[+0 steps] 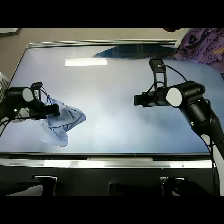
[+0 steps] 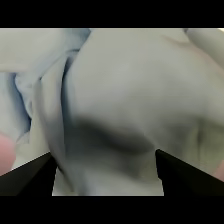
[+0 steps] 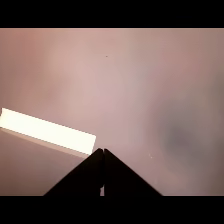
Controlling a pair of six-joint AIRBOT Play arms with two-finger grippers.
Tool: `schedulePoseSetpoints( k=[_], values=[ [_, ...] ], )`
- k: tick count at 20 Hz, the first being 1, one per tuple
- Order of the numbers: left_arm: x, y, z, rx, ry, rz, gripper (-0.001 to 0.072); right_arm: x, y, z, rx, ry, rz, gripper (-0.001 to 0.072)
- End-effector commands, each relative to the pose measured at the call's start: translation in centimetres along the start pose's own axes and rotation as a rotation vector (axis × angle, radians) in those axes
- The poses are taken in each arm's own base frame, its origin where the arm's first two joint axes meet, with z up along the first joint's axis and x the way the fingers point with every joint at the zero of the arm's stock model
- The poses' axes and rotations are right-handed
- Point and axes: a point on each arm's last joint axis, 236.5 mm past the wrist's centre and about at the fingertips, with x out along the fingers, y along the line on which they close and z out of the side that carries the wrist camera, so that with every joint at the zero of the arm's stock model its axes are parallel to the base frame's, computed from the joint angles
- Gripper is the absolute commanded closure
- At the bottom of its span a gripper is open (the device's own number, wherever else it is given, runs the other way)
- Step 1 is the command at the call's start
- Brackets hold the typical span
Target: Fold the clothes and pants, and hang the long-sleeved shirts on hangers.
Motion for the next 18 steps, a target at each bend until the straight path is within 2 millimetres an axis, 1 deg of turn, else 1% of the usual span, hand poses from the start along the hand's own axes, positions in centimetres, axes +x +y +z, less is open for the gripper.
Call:
schedulePoseSetpoints(
  k=[1, 3, 4, 5, 6, 7, 8, 9, 10, 11, 14, 15, 16, 18],
  values=[
    [4.6, -0.8, 0.7, -0.041, -0.010, -0.023, -0.0013, 0.0, 0.0, -0.2, -0.001, 0.008, -0.002, 0.0672],
    [6.2, -1.7, 0.3, -0.065, 0.027, -0.054, -0.0010, 0.0, 0.0, -0.2, -0.001, 0.008, -0.001, 0.0672],
    [6.8, -2.2, -0.3, -0.083, 0.058, -0.073, 0.0184, 0.0, 0.0, -0.2, 0.000, 0.008, -0.001, 0.0672],
    [7.1, -2.9, -1.0, -0.103, 0.095, -0.099, 0.0569, 0.0, 0.0, -0.2, 0.001, 0.009, 0.000, 0.0671],
    [7.0, -4.0, -1.6, -0.117, 0.123, -0.143, 0.0686, 0.0, 0.1, -0.3, 0.004, 0.015, 0.004, 0.0671],
    [6.6, -5.5, -1.8, -0.128, 0.133, -0.197, 0.0686, 0.0, 0.1, -0.6, 0.003, 0.028, 0.002, 0.0670],
    [5.8, -7.6, -2.0, -0.120, 0.141, -0.270, 0.0687, -0.1, 0.0, -1.3, 0.003, 0.055, -0.003, 0.0644],
    [4.9, -9.9, -2.4, -0.107, 0.146, -0.344, 0.0687, -0.2, -0.2, -2.0, 0.003, 0.083, -0.009, 0.0569],
    [3.6, -12.7, -2.9, -0.094, 0.153, -0.423, 0.0687, -0.5, -0.4, -2.7, 0.001, 0.113, -0.017, 0.0544],
    [2.4, -15.4, -3.8, -0.083, 0.169, -0.487, 0.0687, -0.8, -0.6, -3.4, -0.002, 0.137, -0.025, 0.0544],
    [-0.9, -24.6, -8.3, -0.024, 0.233, -0.670, 0.0687, -2.5, -1.2, -4.8, -0.011, 0.183, -0.053, 0.0544],
    [-1.9, -27.9, -9.8, -0.014, 0.232, -0.729, 0.0687, -3.0, -1.7, -5.2, -0.022, 0.195, -0.071, 0.0544],
    [-2.5, -30.8, -10.8, -0.025, 0.207, -0.771, 0.0687, -3.7, -2.3, -5.6, -0.037, 0.205, -0.094, 0.0532],
    [-2.6, -34.9, -11.5, -0.100, 0.129, -0.806, 0.0688, -4.8, -3.0, -6.1, -0.081, 0.219, -0.118, 0.0371]
  ],
)
